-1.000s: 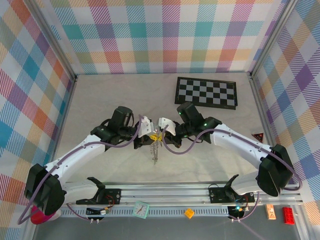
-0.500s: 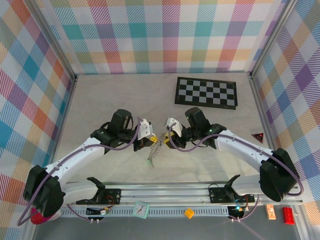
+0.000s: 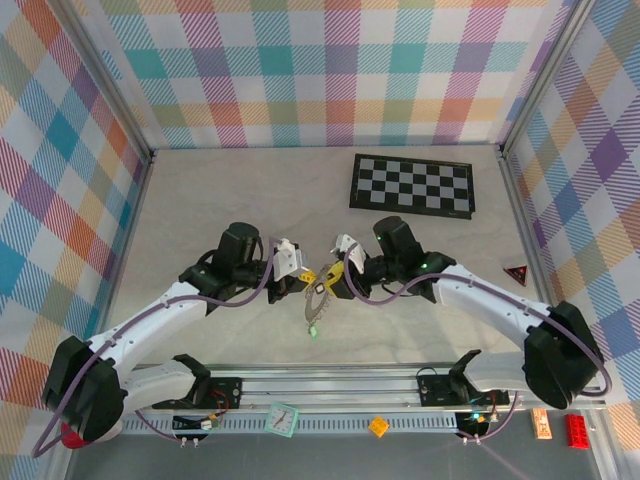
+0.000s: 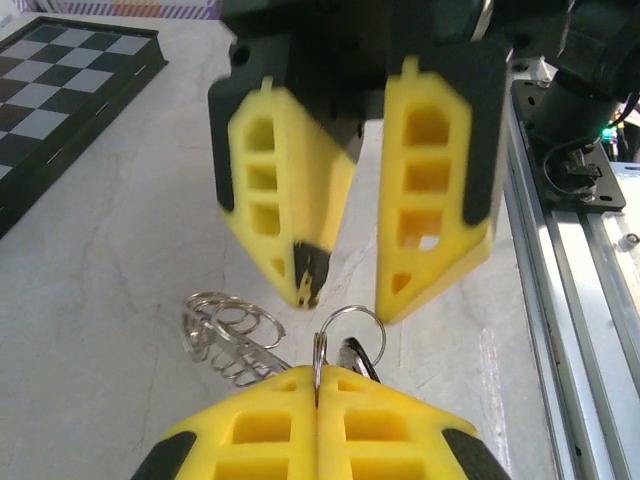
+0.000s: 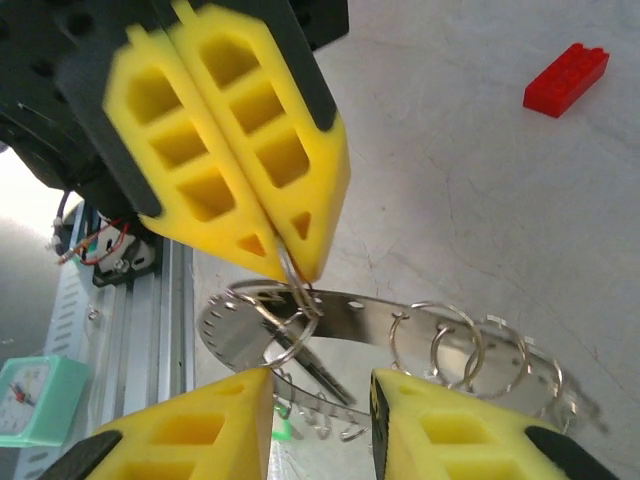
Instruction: Put the keys on the keyring
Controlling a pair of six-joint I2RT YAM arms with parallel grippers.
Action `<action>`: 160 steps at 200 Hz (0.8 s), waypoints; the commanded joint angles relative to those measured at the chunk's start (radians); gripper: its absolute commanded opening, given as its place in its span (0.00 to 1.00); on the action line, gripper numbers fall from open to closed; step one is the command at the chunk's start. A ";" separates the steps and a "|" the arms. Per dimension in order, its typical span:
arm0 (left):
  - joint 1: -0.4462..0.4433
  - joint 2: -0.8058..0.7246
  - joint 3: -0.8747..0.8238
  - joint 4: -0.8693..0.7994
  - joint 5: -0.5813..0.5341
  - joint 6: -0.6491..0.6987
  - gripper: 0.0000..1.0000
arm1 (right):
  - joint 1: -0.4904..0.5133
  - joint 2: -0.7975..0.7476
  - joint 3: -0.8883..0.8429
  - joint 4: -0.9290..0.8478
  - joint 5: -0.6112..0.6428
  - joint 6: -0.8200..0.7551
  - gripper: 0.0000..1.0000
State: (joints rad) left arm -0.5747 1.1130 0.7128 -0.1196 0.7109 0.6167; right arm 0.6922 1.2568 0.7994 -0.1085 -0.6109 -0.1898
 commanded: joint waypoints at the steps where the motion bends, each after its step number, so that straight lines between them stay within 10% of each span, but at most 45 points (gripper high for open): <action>1: -0.007 -0.030 -0.018 0.068 -0.005 -0.007 0.00 | -0.014 -0.050 -0.017 0.028 -0.028 0.146 0.32; 51: -0.008 -0.028 -0.029 0.107 -0.029 -0.025 0.00 | -0.003 -0.036 0.036 0.028 -0.008 0.501 0.33; 160: -0.010 -0.019 -0.026 0.113 -0.033 -0.028 0.00 | 0.027 0.048 0.118 -0.082 0.058 0.485 0.27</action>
State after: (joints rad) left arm -0.5747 1.1057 0.6903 -0.0669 0.6605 0.5907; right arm 0.7139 1.3010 0.8776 -0.1631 -0.5869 0.3031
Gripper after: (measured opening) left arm 0.043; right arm 0.266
